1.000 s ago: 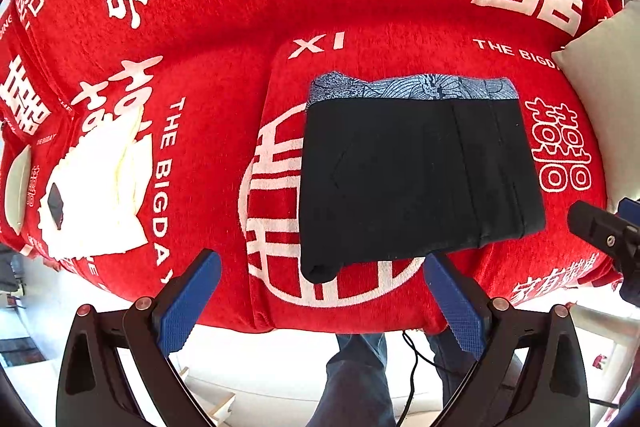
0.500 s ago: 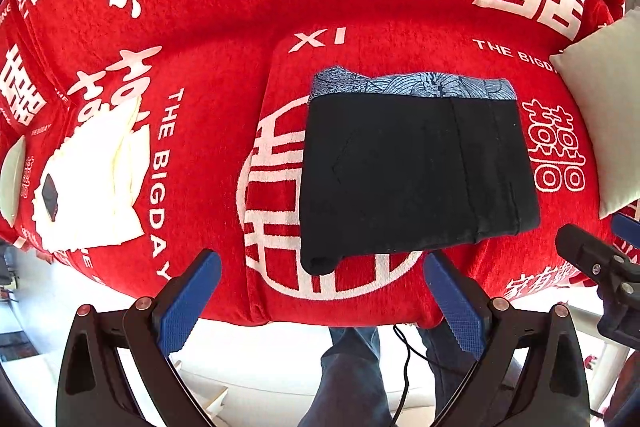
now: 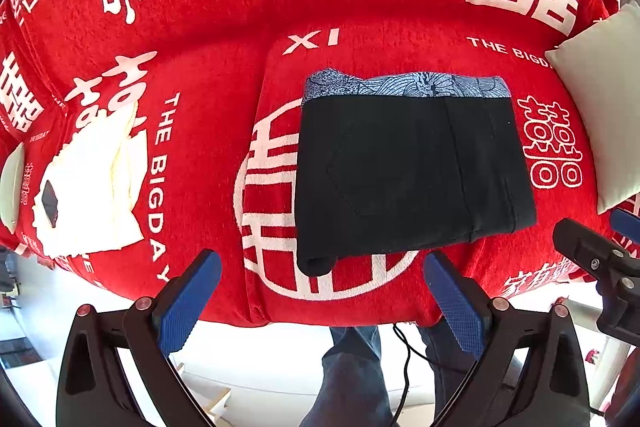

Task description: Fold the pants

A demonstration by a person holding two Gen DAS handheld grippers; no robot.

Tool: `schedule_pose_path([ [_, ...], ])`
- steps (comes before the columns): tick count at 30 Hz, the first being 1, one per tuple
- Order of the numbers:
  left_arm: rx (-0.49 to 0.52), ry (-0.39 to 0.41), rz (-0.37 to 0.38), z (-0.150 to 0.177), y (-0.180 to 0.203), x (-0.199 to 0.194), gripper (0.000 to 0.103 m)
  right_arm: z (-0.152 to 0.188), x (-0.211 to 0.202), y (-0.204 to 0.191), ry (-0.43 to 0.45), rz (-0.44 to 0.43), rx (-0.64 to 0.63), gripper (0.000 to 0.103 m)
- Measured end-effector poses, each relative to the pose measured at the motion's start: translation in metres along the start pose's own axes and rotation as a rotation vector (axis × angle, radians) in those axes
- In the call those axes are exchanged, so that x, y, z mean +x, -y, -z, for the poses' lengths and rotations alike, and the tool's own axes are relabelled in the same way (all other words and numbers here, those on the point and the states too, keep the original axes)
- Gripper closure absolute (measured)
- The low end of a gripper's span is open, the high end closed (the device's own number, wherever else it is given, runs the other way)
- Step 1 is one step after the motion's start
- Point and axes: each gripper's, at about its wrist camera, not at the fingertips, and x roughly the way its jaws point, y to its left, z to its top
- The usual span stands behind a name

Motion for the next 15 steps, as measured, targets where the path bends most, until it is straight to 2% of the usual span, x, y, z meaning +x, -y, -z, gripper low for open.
schedule_pose_path([
  [15, 0.0, -0.003, -0.003, -0.0006, -0.0019, 0.0003, 0.002, -0.0049, -0.0001, -0.0063, -0.003, 0.008, -0.015, 0.0],
])
